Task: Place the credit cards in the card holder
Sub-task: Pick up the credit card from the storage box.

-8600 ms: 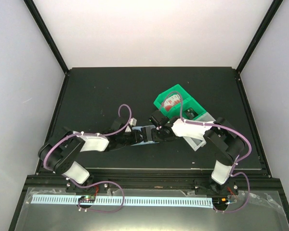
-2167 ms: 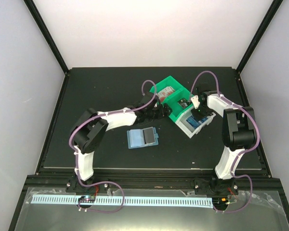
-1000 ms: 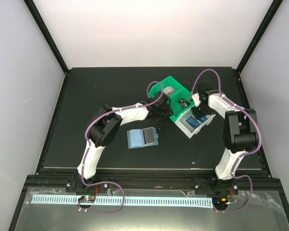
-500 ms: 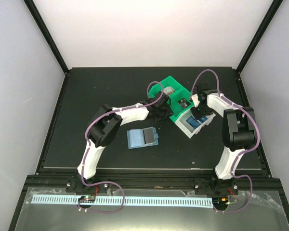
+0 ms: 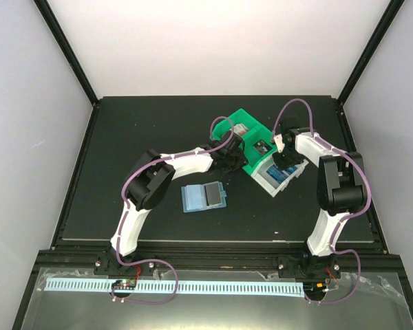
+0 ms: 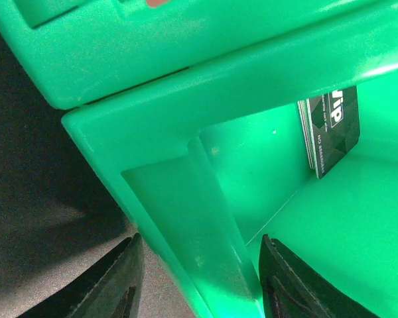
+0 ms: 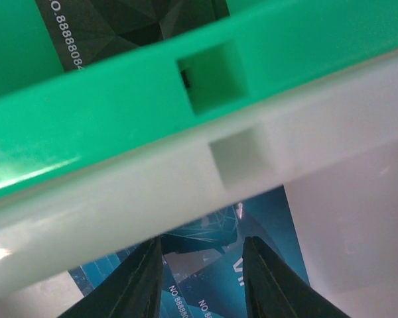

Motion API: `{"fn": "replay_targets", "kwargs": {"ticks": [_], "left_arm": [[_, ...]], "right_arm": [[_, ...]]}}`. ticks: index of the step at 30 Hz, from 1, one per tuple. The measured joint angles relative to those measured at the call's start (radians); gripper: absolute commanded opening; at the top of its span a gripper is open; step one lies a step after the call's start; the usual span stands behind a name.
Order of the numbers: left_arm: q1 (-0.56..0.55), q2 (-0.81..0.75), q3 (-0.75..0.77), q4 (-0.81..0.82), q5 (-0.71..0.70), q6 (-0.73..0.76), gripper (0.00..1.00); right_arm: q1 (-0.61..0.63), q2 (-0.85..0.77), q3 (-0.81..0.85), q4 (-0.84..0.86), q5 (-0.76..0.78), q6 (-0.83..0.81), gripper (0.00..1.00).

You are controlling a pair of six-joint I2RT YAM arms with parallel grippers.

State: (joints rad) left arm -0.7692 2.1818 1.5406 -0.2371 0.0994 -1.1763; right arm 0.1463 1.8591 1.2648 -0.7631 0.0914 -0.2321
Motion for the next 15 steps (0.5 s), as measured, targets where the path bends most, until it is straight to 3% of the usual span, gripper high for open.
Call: {"fn": "replay_targets", "kwargs": {"ticks": [9, 15], "left_arm": [[0.0, 0.0, 0.0, -0.002, 0.0, -0.004, 0.47], [0.0, 0.0, 0.0, -0.001, 0.0, -0.005, 0.47]], "right_arm": [[-0.007, -0.027, 0.001, 0.018, 0.054, 0.003, 0.35], [-0.005, -0.037, 0.001, 0.021, 0.031, -0.009, 0.49]]}}
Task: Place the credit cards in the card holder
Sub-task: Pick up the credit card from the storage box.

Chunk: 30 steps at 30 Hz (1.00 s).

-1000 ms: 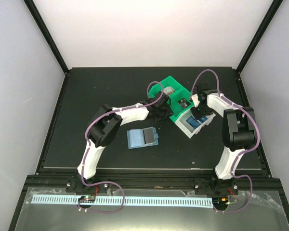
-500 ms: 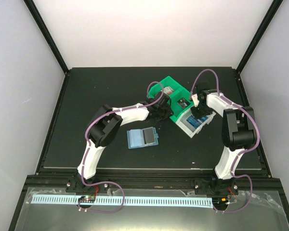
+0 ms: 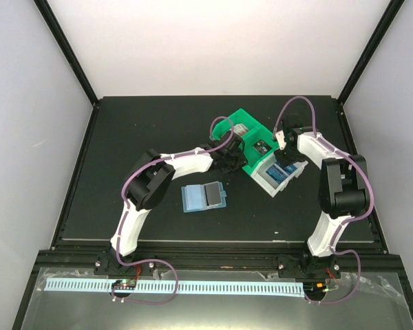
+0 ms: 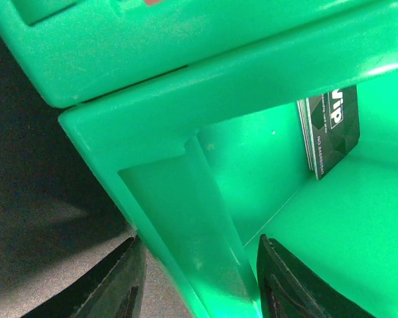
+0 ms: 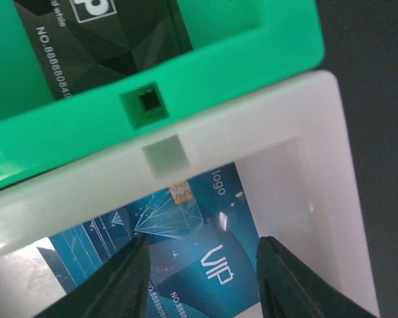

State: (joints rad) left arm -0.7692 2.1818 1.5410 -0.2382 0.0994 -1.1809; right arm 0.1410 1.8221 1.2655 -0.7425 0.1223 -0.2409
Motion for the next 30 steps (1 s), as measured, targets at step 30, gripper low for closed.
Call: {"fn": "replay_targets", "kwargs": {"ticks": [30], "left_arm": [[0.0, 0.0, 0.003, 0.0, 0.002, -0.002, 0.43]], "right_arm": [[0.021, 0.027, -0.021, 0.035, -0.002, -0.026, 0.5]]}}
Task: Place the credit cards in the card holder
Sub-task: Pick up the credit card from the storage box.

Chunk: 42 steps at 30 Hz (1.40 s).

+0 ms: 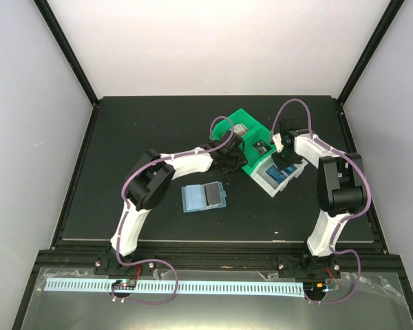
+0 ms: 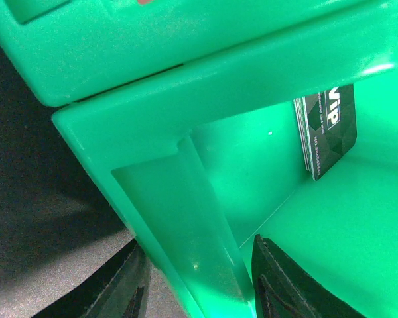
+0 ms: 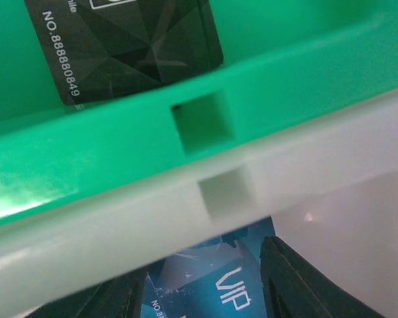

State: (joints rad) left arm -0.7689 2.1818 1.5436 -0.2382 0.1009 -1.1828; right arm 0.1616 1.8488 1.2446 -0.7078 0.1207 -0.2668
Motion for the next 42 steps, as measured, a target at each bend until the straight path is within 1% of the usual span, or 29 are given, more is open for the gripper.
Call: {"fn": "replay_targets", "kwargs": {"ticks": [5, 9, 12, 17, 21, 26, 36, 42], "left_arm": [[0.001, 0.0, 0.0, 0.0, 0.004, -0.001, 0.42], [0.002, 0.0, 0.0, 0.0, 0.007, -0.001, 0.42], [0.002, 0.0, 0.0, 0.0, 0.007, -0.004, 0.42], [0.002, 0.0, 0.001, 0.0, 0.008, -0.006, 0.42], [0.002, 0.0, 0.001, -0.001, 0.008, -0.006, 0.41], [0.002, 0.0, 0.001, -0.001, 0.008, -0.007, 0.41], [0.002, 0.0, 0.001, 0.0, 0.008, -0.01, 0.4], [0.004, 0.0, 0.001, 0.001, 0.008, -0.015, 0.4]], "right_arm": [[0.0, -0.004, -0.018, 0.022, -0.015, -0.011, 0.49], [0.0, -0.01, -0.029, 0.037, -0.024, -0.018, 0.45], [0.001, -0.011, -0.029, 0.039, -0.02, -0.02, 0.45], [0.001, -0.011, -0.029, 0.039, -0.019, -0.021, 0.53], [-0.001, -0.012, -0.029, 0.04, -0.048, -0.022, 0.54], [0.001, -0.012, -0.029, 0.035, -0.062, -0.021, 0.53], [-0.001, -0.011, -0.029, 0.035, -0.035, -0.014, 0.43], [0.0, -0.012, -0.029, 0.032, -0.029, -0.01, 0.41]]}}
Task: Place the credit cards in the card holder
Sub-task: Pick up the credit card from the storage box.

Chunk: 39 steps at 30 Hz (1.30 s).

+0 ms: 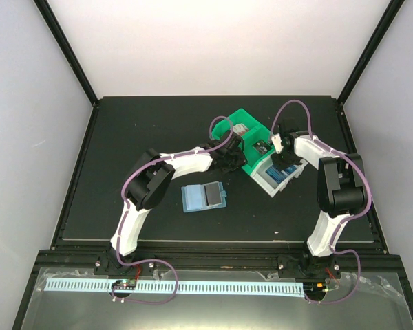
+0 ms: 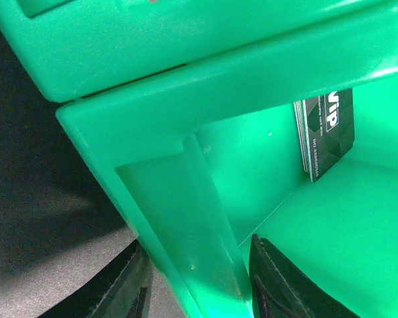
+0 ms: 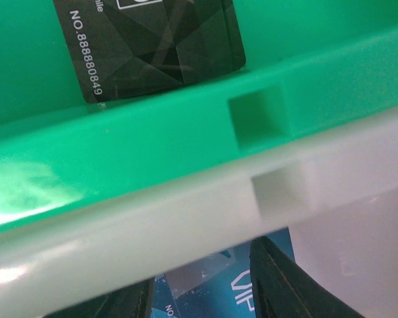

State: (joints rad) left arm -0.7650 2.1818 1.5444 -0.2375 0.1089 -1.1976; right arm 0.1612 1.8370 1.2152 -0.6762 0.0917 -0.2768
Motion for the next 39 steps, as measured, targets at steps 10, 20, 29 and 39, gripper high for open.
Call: {"fn": "replay_targets", "kwargs": {"ticks": [10, 20, 29, 39], "left_arm": [[0.0, 0.003, 0.001, 0.008, 0.003, -0.009, 0.39], [0.0, 0.003, 0.001, 0.007, 0.004, -0.011, 0.39], [0.0, 0.003, 0.002, 0.005, 0.007, -0.011, 0.39], [0.0, 0.004, 0.002, 0.009, 0.011, -0.009, 0.41]], "right_arm": [[0.0, -0.036, 0.0, -0.001, 0.028, 0.001, 0.4], [-0.005, -0.078, 0.0, 0.02, 0.072, -0.007, 0.3], [-0.008, -0.086, -0.051, 0.056, 0.135, -0.032, 0.22], [-0.004, -0.065, -0.053, 0.053, 0.135, -0.04, 0.2]]}}
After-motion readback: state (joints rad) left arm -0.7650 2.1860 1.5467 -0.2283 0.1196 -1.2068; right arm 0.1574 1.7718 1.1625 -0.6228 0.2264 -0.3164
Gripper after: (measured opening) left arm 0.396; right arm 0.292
